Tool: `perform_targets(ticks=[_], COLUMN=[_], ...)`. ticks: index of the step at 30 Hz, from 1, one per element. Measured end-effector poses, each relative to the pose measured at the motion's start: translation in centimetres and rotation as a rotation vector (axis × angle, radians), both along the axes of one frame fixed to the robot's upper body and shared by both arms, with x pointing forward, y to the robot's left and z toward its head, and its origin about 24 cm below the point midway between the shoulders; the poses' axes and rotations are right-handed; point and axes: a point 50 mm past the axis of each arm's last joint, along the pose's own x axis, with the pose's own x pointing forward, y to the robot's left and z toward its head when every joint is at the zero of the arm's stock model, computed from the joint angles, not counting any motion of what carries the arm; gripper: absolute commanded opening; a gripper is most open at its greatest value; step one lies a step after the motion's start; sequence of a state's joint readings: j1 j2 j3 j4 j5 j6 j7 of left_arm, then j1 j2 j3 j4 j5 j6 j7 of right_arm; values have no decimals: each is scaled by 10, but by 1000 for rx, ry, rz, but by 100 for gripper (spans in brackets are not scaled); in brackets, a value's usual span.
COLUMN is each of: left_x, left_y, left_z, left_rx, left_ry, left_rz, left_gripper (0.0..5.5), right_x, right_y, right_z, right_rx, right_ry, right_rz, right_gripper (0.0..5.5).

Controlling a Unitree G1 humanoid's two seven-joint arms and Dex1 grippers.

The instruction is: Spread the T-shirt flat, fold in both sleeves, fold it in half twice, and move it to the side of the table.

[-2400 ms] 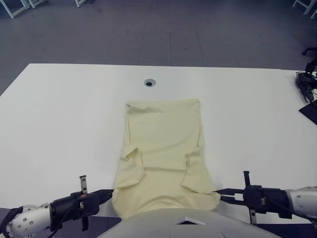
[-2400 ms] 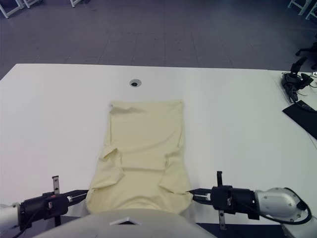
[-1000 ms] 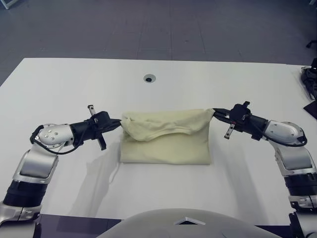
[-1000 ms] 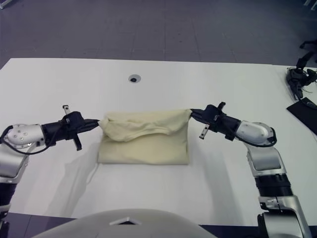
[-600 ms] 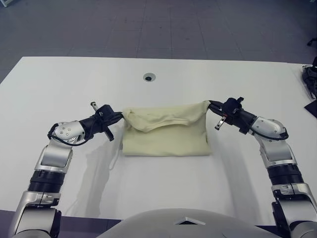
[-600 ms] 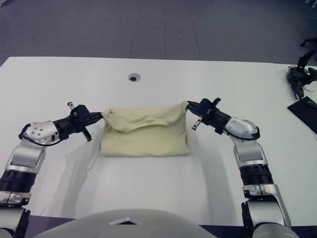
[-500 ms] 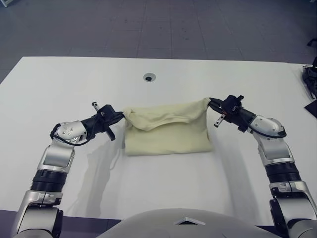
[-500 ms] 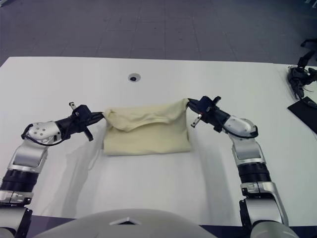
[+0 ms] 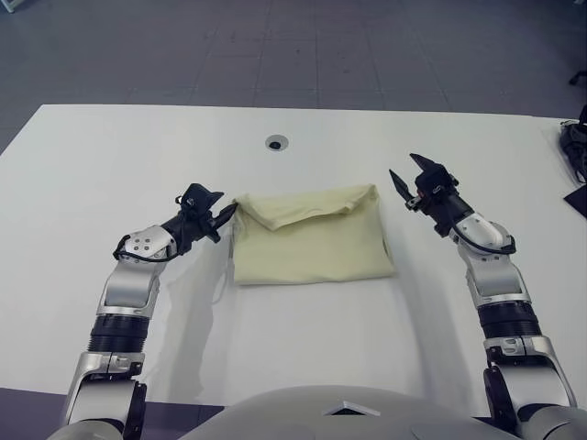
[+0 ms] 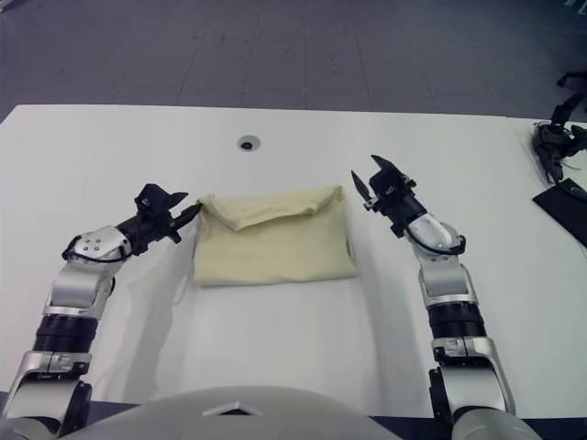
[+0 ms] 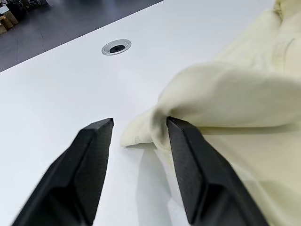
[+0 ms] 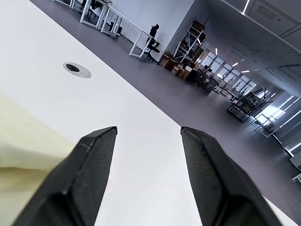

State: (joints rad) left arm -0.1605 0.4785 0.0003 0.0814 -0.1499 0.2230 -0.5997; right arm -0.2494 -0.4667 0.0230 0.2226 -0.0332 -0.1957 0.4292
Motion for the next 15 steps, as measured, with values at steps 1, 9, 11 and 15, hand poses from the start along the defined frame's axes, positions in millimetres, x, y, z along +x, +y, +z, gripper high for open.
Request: perform_targets(ticks=[1, 9, 11, 15], left_x=[-2, -10, -14, -29], left_y=[1, 14, 18, 23], left_z=[-1, 14, 19, 30], left_rx=[-7, -49, -43, -48], left_ry=[5, -60, -83, -128], left_rz=[10, 100, 121, 128], left_gripper=[280, 418, 454, 527], right_x=[-3, -18, -21, -23], right_y=[6, 23, 23, 25], right_z=[-1, -24, -29, -26], right_rx=[-18, -326, -384, -480], right_ry=[4, 130, 155, 120], right_rz=[36, 264, 287, 332], right_gripper=[319, 451, 485, 540])
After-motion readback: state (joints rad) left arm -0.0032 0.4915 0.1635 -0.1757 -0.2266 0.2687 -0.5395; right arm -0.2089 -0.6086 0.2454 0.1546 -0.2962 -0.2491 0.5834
